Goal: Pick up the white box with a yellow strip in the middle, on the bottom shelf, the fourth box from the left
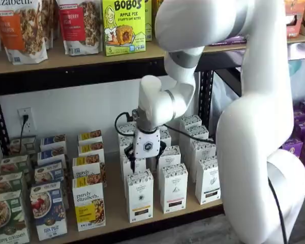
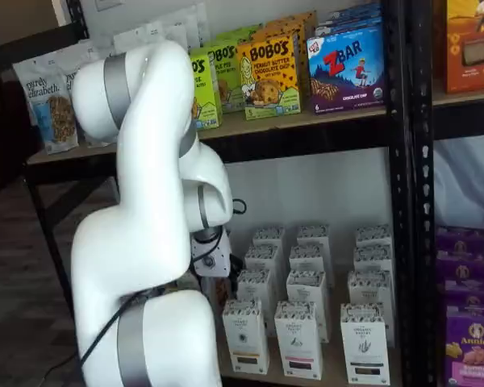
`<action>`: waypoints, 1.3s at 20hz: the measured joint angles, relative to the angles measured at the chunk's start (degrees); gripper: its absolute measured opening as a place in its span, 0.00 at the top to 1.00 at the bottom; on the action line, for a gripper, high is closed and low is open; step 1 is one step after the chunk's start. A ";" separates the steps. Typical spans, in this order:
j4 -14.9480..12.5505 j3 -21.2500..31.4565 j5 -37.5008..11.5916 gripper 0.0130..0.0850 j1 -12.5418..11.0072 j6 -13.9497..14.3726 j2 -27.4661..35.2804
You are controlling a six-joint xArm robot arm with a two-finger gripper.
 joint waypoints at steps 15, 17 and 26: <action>5.10 -9.37 0.28 0.00 -0.74 -5.46 10.35; 5.60 -10.09 0.41 0.00 -0.83 -6.00 11.05; 6.55 -12.04 0.70 0.00 -1.16 -7.18 13.10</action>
